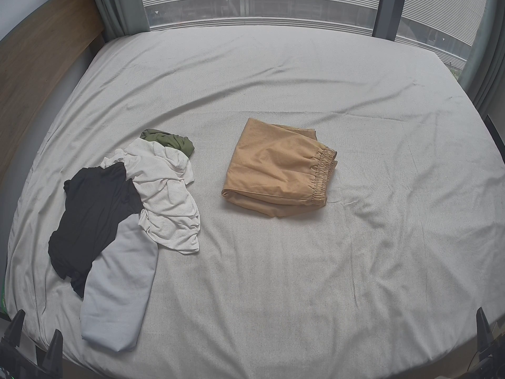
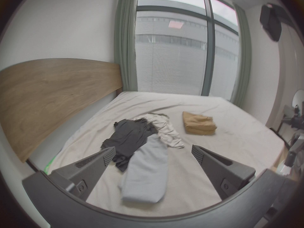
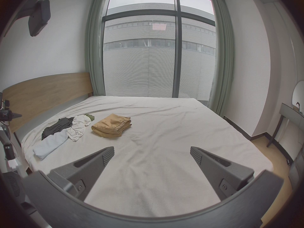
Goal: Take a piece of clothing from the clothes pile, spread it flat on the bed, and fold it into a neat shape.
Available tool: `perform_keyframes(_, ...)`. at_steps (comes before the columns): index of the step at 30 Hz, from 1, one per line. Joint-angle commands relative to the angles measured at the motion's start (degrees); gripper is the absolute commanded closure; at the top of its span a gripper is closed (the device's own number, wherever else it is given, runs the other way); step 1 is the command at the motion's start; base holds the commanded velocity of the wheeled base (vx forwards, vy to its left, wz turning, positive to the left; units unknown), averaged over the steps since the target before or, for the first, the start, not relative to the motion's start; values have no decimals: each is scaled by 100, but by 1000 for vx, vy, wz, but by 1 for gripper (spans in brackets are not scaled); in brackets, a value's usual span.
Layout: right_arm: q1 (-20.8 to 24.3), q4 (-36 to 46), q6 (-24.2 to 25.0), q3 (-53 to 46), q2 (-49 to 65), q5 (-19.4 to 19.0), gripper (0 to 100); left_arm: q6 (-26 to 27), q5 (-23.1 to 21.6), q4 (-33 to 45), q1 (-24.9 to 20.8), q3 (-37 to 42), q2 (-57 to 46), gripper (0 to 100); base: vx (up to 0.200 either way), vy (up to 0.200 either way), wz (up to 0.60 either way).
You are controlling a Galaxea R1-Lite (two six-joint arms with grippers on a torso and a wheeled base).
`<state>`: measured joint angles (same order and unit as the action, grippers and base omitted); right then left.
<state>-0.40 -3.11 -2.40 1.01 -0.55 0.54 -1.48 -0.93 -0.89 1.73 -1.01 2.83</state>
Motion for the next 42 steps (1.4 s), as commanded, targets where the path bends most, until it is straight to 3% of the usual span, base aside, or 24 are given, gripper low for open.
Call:
perform_keyframes(1,-13,100,-24,-66,37,131,0,95,128,45,-15,101,25,0,0,0,0)
perform_keyframes(5,5,214,416,-22,46,105,0,165,101,63,3,101,16,0,0,0,0)
perform_keyframes(7,5,205,680,-22,46,-185,0,139,22,63,-24,101,7,0,0,0,0)
perform_keyframes(12,-21,126,293,-40,55,-335,0,183,-13,63,-182,101,-283,0,0,0,0)
perform_keyframes(20,-21,293,187,4,46,-432,0,148,-4,63,-173,101,-283,0,0,0,0)
perform_keyframes(21,-21,293,152,13,46,-528,0,148,-4,63,-173,101,-283,0,0,0,0)
perform_keyframes(23,-21,144,187,-40,46,-1082,0,156,-4,63,-173,101,-283,0,0,0,0)
perform_keyframes(25,-21,-102,258,-101,55,-1284,0,156,5,63,-173,101,-283,0,0,0,0)
perform_keyframes(28,-21,-41,-6,-101,55,-625,0,148,5,63,-182,101,-283,0,0,0,0)
perform_keyframes(29,-21,30,-67,-101,46,34,0,139,5,63,-182,101,-283,0,0,0,0)
perform_keyframes(32,-4,372,354,-101,28,-62,0,112,22,63,-182,101,-283,0,0,0,0)
perform_keyframes(34,-4,478,143,-40,28,-133,0,95,22,63,-182,101,-283,0,0,0,0)
perform_keyframes(42,-4,311,240,-101,46,-115,0,139,14,54,-173,101,-283,0,0,0,0)
